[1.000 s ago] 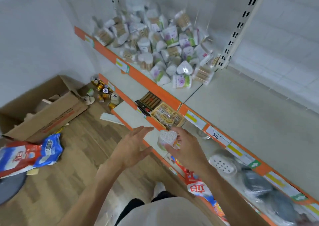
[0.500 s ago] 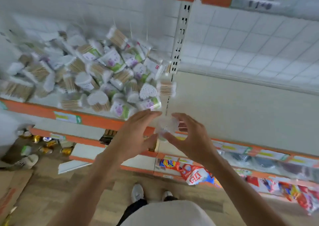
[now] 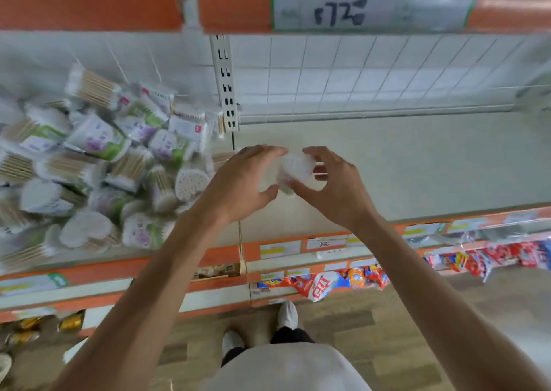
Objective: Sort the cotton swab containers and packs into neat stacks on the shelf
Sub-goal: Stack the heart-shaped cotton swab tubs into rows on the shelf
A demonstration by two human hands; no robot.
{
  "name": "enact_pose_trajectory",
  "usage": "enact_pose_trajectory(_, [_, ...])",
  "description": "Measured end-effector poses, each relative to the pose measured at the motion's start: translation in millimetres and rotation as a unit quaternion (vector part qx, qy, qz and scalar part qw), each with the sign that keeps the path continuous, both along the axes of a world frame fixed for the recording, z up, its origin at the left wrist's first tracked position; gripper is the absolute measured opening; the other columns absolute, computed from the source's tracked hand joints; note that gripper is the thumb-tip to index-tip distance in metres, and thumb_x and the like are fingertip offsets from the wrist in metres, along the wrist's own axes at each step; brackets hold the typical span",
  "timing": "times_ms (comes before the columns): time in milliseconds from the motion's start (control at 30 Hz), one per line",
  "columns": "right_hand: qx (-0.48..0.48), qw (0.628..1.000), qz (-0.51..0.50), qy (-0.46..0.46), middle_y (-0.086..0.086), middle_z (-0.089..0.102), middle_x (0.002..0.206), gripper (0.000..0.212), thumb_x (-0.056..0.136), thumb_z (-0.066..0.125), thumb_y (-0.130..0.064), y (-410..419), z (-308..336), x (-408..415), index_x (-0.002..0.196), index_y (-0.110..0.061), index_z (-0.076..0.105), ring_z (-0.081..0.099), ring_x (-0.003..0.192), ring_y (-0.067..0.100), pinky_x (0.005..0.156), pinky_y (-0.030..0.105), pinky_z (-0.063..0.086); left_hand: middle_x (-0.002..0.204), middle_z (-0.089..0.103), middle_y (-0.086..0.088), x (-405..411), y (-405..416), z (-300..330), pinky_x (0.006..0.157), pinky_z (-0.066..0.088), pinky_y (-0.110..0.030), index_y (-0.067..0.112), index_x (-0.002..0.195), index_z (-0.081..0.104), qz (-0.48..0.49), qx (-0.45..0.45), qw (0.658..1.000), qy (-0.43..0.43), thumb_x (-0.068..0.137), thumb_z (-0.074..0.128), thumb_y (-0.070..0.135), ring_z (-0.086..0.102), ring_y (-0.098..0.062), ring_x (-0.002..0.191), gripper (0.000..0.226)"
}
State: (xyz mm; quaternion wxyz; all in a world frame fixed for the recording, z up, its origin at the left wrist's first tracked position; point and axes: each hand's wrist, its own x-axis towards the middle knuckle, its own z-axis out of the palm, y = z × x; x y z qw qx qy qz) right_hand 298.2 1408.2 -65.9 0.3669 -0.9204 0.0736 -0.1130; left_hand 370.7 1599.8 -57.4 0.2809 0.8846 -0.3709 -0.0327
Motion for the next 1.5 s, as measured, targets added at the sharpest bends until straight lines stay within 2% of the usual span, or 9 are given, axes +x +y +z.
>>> enact_pose_trajectory(133, [-0.012, 1.0, 0.017, 0.008, 0.001, 0.066, 0.121, 0.064, 0.078, 0.082, -0.043, -9.9, -6.2, 26.5, 0.132, -0.018, 0.057, 0.065, 0.099, 0.011, 0.088, 0.03, 0.057, 0.146, 0.051, -0.002, 15.4, -7.4, -6.0, 0.114, 0.037, -0.037, 0.021, 0.146, 0.047, 0.025, 0.02, 0.999, -0.009, 0.088, 0.071, 0.02, 0.042, -0.018, 0.139, 0.063])
enact_pose_trajectory(300, [-0.003, 0.999, 0.029, 0.014, 0.0, 0.066, 0.12, 0.064, 0.077, 0.083, -0.043, -15.1, -15.2, 63.3, 0.131, -0.019, 0.056, 0.065, 0.098, 0.012, 0.088, 0.035, 0.057, 0.145, 0.052, 0.001, 43.5, -11.8, -6.7, 0.108, 0.035, -0.029, 0.021, 0.145, 0.048, 0.065, 0.029, 0.997, -0.016, 0.089, 0.071, 0.021, 0.044, -0.018, 0.135, 0.061])
enact_pose_trajectory(533, [0.002, 1.0, 0.021, 0.017, 0.003, 0.063, 0.122, 0.069, 0.078, 0.08, -0.042, -11.2, -26.1, 135.6, 0.134, -0.016, 0.047, 0.063, 0.106, 0.022, 0.088, 0.04, 0.055, 0.141, 0.056, -0.005, 86.2, -35.7, -5.0, 0.105, 0.043, -0.036, 0.017, 0.142, 0.05, 0.133, 0.021, 0.991, 0.017, 0.087, 0.071, 0.021, 0.052, -0.023, 0.129, 0.059])
enact_pose_trajectory(700, [0.004, 1.0, 0.012, 0.017, 0.0, 0.06, 0.112, 0.063, 0.08, 0.079, -0.041, -8.5, -35.6, 160.0, 0.126, -0.013, 0.045, 0.062, 0.1, 0.023, 0.08, 0.037, 0.054, 0.14, 0.056, -0.006, 99.0, -36.6, -9.0, 0.101, 0.044, -0.036, 0.016, 0.142, 0.049, 0.153, 0.034, 0.988, 0.006, 0.086, 0.07, 0.023, 0.052, -0.024, 0.127, 0.06])
enact_pose_trajectory(900, [-0.005, 1.0, 0.012, 0.007, 0.002, 0.058, 0.12, 0.061, 0.083, 0.077, -0.043, -6.8, -42.6, 173.4, 0.127, -0.012, 0.047, 0.061, 0.102, 0.022, 0.08, 0.034, 0.051, 0.142, 0.055, -0.004, 106.4, -23.0, -16.6, 0.098, 0.043, -0.035, 0.017, 0.142, 0.049, 0.154, 0.06, 0.986, -0.008, 0.086, 0.07, 0.023, 0.053, -0.024, 0.127, 0.061])
enact_pose_trajectory(1233, [0.001, 1.0, 0.013, -0.007, 0.007, 0.058, 0.123, 0.07, 0.08, 0.079, -0.046, -1.3, -48.3, 178.8, 0.131, -0.014, 0.044, 0.061, 0.104, 0.023, 0.086, 0.041, 0.055, 0.141, 0.056, -0.003, 109.0, -19.3, -16.5, 0.097, 0.045, -0.035, 0.019, 0.142, 0.049, 0.152, 0.061, 0.986, -0.005, 0.085, 0.07, 0.02, 0.055, -0.022, 0.125, 0.061])
enact_pose_trajectory(1367, [-0.005, 1.0, 0.015, 0.006, 0.008, 0.056, 0.13, 0.079, 0.081, 0.078, -0.048, -3.6, -44.8, 166.1, 0.14, -0.014, 0.037, 0.058, 0.114, 0.02, 0.087, 0.033, 0.048, 0.14, 0.056, -0.003, 105.3, -15.8, -14.4, 0.099, 0.046, -0.037, 0.019, 0.143, 0.048, 0.145, 0.06, 0.988, -0.001, 0.086, 0.069, 0.019, 0.055, -0.022, 0.125, 0.061])
enact_pose_trajectory(1500, [-0.029, 0.998, 0.045, -0.024, 0.004, 0.054, 0.134, 0.072, 0.083, 0.078, -0.036, -7.8, -37.8, 125.7, 0.14, -0.016, 0.039, 0.054, 0.118, 0.014, 0.092, 0.028, 0.044, 0.142, 0.054, -0.004, 91.5, -2.6, -4.5, 0.103, 0.044, -0.041, 0.02, 0.145, 0.045, 0.122, 0.07, 0.99, -0.028, 0.088, 0.068, 0.018, 0.052, -0.025, 0.126, 0.062])
